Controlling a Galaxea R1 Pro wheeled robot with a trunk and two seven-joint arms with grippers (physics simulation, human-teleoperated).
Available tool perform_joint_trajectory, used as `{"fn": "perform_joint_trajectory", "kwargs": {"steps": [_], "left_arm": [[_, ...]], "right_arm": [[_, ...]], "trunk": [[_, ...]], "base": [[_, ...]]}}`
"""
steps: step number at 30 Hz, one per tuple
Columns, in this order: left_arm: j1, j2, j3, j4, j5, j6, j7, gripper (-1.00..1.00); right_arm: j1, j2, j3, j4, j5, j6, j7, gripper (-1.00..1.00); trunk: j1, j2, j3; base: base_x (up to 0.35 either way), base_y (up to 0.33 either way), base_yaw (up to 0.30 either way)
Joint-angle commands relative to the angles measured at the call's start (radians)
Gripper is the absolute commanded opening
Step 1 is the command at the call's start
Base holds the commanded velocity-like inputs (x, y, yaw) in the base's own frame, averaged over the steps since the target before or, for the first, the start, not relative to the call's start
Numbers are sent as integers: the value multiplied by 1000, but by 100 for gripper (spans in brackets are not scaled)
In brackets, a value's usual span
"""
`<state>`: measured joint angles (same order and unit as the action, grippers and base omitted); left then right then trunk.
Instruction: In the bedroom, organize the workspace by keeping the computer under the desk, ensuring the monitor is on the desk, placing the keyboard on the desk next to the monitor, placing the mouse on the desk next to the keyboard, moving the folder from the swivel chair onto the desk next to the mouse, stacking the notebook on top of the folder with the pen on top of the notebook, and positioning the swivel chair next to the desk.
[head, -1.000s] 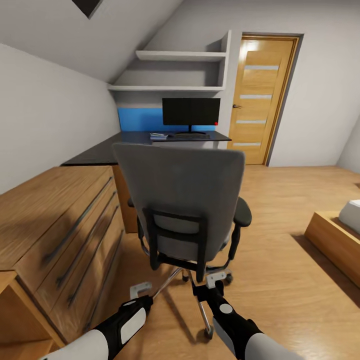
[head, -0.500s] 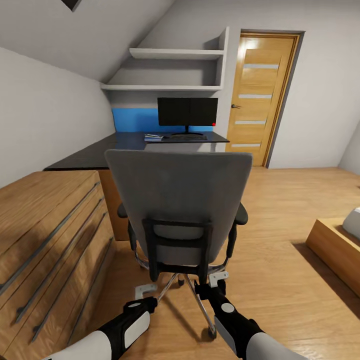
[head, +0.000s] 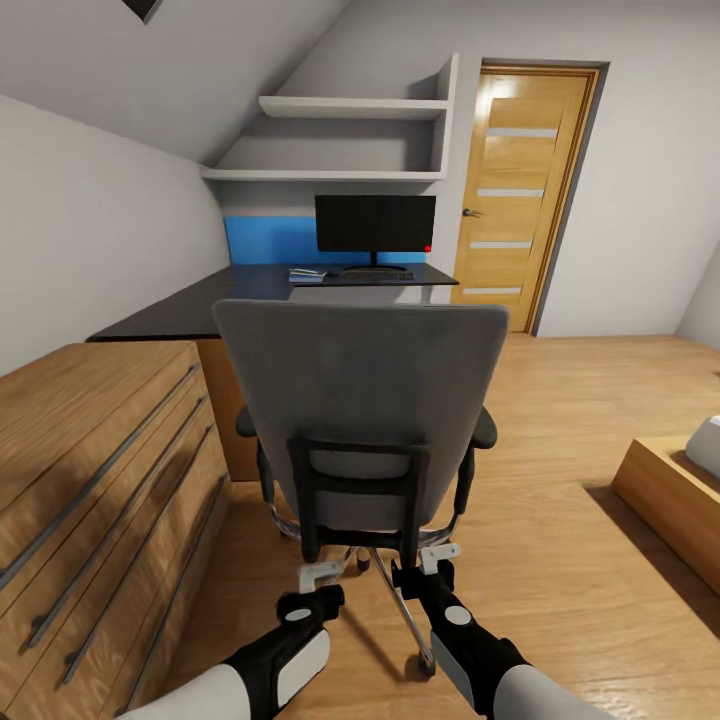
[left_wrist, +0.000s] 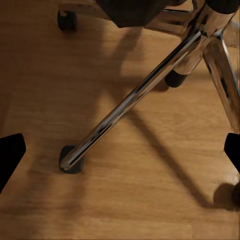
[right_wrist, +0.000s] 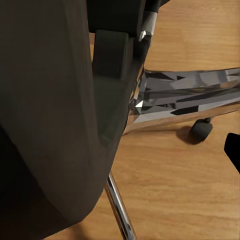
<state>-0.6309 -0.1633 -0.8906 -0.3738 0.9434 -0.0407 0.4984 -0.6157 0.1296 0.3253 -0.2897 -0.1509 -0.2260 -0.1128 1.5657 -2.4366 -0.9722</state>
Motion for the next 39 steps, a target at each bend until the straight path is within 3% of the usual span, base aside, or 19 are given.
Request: {"fn": "perform_joint_trajectory", "kwargs": {"steps": [1, 5, 14, 21, 32, 37, 39], "left_arm": [[-1, -1, -9, -2, 1, -9, 7, 100], [-1, -2, -10, -4, -20, -30, 10, 100], [-1, 3, -6, -15, -30, -94, 12, 100], [-1, 13, -5, -14, -31, -191, 10, 100], [-1, 12, -14, -13, -28, -204, 5, 100], [-1, 10, -92, -12, -26, -205, 6, 100], [-1, 10, -108, -11, -26, -205, 7, 100]], "right_arm": [[-1, -1, 8, 1, -10, -4, -5, 100], [-1, -1, 8, 0, -10, -4, -6, 100], [-1, -10, 7, 0, -10, -6, -7, 100], [-1, -15, 8, 3, -9, -52, -7, 100], [-1, -16, 8, 4, -10, -65, -8, 100], [-1, -31, 8, 3, -10, -66, -8, 100], [-1, -34, 8, 3, -10, -66, -8, 100]], "trunk": [[0, 0, -1], [0, 0, -1], [0, 0, -1], [0, 0, -1], [0, 0, -1], [0, 0, -1], [0, 0, -1]], "base": [[0, 0, 0], [0, 0, 0], [0, 0, 0], [0, 0, 0], [0, 0, 0], [161, 0, 0], [246, 0, 0]]}}
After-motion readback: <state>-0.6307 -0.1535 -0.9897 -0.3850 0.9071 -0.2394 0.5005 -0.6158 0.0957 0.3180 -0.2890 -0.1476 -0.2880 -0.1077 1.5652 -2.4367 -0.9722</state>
